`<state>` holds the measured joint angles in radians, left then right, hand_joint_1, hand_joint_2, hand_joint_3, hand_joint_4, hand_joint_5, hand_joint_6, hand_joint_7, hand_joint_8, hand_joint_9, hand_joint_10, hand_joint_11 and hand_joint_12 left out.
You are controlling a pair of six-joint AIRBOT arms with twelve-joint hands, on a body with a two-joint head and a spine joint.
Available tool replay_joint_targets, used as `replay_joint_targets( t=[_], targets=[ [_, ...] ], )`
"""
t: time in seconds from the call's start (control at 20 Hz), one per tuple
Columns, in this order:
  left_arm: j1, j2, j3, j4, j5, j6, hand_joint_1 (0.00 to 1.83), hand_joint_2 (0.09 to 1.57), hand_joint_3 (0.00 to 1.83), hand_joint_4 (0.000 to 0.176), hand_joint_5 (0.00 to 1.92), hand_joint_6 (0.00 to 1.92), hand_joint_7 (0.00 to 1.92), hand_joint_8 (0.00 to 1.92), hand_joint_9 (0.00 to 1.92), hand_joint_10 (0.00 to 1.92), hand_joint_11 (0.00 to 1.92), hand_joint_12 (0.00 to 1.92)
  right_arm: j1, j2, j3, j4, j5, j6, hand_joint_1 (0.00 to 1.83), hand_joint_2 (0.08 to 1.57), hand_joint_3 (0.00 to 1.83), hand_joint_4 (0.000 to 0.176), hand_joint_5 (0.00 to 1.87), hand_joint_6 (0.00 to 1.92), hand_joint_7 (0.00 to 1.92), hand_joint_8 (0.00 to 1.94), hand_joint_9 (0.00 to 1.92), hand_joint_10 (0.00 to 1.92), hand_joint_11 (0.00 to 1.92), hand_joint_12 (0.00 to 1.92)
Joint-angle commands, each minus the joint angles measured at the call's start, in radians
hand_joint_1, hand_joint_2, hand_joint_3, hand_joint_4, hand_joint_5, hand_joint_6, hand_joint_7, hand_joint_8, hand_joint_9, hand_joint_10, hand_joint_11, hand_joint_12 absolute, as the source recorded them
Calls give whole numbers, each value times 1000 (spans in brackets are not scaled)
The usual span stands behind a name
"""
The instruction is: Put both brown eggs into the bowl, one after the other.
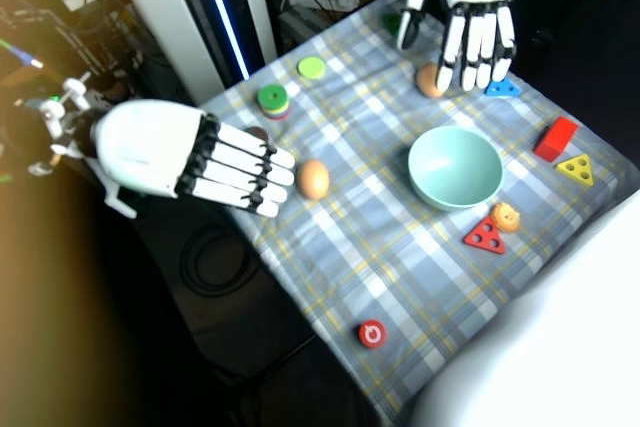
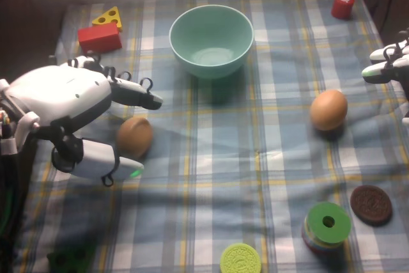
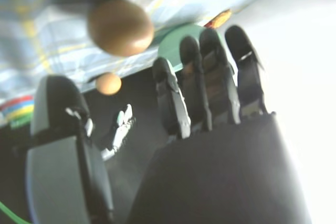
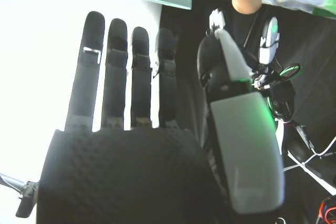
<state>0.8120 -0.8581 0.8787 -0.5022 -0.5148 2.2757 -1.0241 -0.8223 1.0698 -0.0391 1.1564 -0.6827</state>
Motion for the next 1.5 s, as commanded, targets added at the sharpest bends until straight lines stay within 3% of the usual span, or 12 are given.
replay_joint_targets(
  t=[0.0, 0.25, 0.35, 0.75, 0.85, 1.0, 1.05, 1.1, 1.25, 1.35, 1.45],
  targets=[
    [-17, -7, 10, 0, -67, 18, 821, 947, 0, 176, 517, 5, 471, 6, 424, 4, 0, 844, 17, 9, 0, 25, 119, 2, 810, 1283, 4, 0, 631, 3, 567, 0, 597, 5, 451, 484],
    [-21, -22, 30, -41, -38, 62, 830, 966, 2, 176, 492, 4, 535, 5, 453, 3, 0, 825, 16, 9, 0, 25, 118, 4, 856, 1279, 0, 0, 643, 5, 570, 5, 583, 2, 445, 480],
    [-24, -29, 38, -62, -31, 84, 846, 947, 0, 176, 526, 1, 553, 2, 500, 7, 0, 905, 15, 9, 0, 25, 118, 4, 825, 1283, 1, 0, 655, 6, 575, 4, 591, 4, 462, 477],
    [-28, -40, 51, -82, -21, 84, 899, 1005, 6, 175, 536, 3, 629, 10, 606, 17, 0, 763, 14, 9, 2, 26, 117, 7, 876, 1298, 0, 0, 670, 0, 597, 2, 604, 1, 496, 419],
    [-28, -42, 53, -88, -22, 84, 937, 1005, 0, 157, 595, 0, 841, 24, 754, 47, 9, 844, 13, 9, 2, 27, 117, 7, 910, 1298, 1, 0, 677, 0, 625, 0, 620, 0, 514, 378],
    [-28, -45, 54, -96, -24, 84, 945, 982, 0, 131, 592, 1, 1012, 55, 830, 97, 0, 989, 10, 9, 2, 29, 117, 8, 938, 1299, 0, 0, 686, 1, 663, 0, 655, 3, 563, 343],
    [-28, -45, 54, -101, -30, 84, 942, 975, 0, 134, 595, 1, 1050, 66, 842, 105, 0, 1003, 10, 9, 2, 30, 117, 8, 970, 1294, 0, 0, 686, 1, 672, 3, 664, 5, 569, 341],
    [-28, -47, 53, -106, -40, 84, 966, 979, 0, 119, 615, 4, 1059, 58, 854, 117, 0, 950, 10, 9, 2, 30, 117, 8, 982, 1292, 0, 0, 688, 2, 681, 5, 674, 7, 578, 342],
    [-29, -57, 55, -121, -59, 84, 947, 982, 0, 109, 628, 1, 1120, 56, 873, 149, 0, 974, 8, 9, 1, 32, 118, 8, 910, 1308, 3, 0, 701, 4, 707, 9, 698, 10, 605, 348],
    [-30, -62, 57, -121, -54, 84, 929, 992, 1, 100, 641, 0, 1145, 32, 853, 213, 0, 961, 7, 9, 1, 33, 118, 8, 972, 1302, 0, 0, 704, 2, 723, 8, 715, 10, 616, 348],
    [-31, -65, 59, -117, -37, 84, 914, 987, 0, 111, 647, 4, 1167, 25, 842, 322, 5, 1016, 7, 9, 2, 33, 118, 8, 967, 1304, 0, 0, 704, 2, 724, 5, 712, 6, 604, 343]
  ],
)
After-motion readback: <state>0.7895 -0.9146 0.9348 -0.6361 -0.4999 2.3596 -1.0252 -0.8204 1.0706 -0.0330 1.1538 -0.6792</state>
